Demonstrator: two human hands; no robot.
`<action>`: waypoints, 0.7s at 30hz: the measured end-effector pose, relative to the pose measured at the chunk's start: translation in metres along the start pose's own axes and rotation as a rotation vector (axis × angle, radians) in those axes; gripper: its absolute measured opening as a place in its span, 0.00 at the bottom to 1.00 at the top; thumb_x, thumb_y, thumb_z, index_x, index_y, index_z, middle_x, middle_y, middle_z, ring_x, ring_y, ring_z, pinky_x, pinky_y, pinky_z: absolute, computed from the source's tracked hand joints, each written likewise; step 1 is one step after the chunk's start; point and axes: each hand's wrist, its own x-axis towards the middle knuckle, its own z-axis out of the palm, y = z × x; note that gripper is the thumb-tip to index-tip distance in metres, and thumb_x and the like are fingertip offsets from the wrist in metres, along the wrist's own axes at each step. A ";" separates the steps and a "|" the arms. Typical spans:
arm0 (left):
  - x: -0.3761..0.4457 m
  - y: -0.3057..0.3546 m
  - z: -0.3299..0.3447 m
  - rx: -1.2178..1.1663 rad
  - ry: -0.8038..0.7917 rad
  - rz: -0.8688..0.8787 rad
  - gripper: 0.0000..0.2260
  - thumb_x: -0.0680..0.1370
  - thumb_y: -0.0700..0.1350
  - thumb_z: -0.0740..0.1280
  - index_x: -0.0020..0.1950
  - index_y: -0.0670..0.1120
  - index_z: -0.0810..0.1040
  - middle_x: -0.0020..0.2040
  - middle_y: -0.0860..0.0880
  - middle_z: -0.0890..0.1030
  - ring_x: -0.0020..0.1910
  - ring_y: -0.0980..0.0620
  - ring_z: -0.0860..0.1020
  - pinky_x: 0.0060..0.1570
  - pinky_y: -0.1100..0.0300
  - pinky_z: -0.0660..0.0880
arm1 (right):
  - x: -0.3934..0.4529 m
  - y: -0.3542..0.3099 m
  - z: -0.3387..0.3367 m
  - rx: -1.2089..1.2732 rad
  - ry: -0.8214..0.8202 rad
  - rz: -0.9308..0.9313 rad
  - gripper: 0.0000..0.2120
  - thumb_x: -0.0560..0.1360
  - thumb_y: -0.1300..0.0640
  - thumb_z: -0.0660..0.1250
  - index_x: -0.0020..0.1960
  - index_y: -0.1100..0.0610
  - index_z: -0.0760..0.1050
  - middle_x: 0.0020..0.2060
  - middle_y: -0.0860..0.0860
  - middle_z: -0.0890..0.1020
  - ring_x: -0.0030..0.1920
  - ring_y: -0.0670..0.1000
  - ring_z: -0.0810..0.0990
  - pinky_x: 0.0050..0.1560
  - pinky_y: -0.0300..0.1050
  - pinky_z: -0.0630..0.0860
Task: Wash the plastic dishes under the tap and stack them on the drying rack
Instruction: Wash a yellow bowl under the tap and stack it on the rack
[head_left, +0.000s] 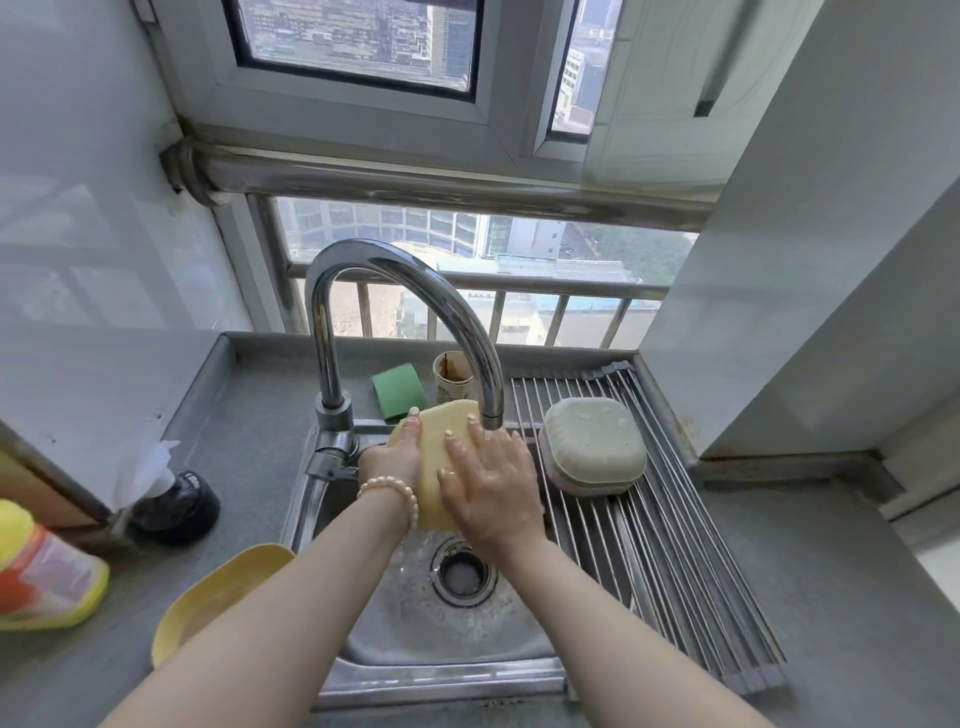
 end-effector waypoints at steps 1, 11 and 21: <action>0.000 0.000 0.001 0.007 -0.013 -0.008 0.28 0.73 0.63 0.67 0.56 0.38 0.77 0.53 0.42 0.79 0.49 0.44 0.78 0.56 0.53 0.74 | 0.000 0.004 0.001 0.065 0.070 0.006 0.21 0.78 0.48 0.53 0.56 0.57 0.80 0.54 0.58 0.81 0.57 0.61 0.78 0.59 0.62 0.74; -0.009 0.007 0.007 0.180 -0.138 0.174 0.27 0.75 0.54 0.69 0.68 0.38 0.70 0.63 0.42 0.76 0.60 0.43 0.74 0.56 0.57 0.68 | 0.033 0.036 -0.009 1.111 -0.192 1.329 0.16 0.80 0.50 0.59 0.61 0.60 0.72 0.58 0.58 0.78 0.57 0.58 0.77 0.60 0.50 0.73; -0.036 -0.032 0.017 1.006 0.034 0.769 0.38 0.73 0.68 0.38 0.78 0.49 0.47 0.78 0.42 0.50 0.76 0.45 0.50 0.74 0.51 0.51 | 0.025 0.026 -0.003 1.010 0.081 1.419 0.21 0.81 0.48 0.57 0.59 0.65 0.75 0.55 0.59 0.80 0.54 0.60 0.78 0.60 0.55 0.74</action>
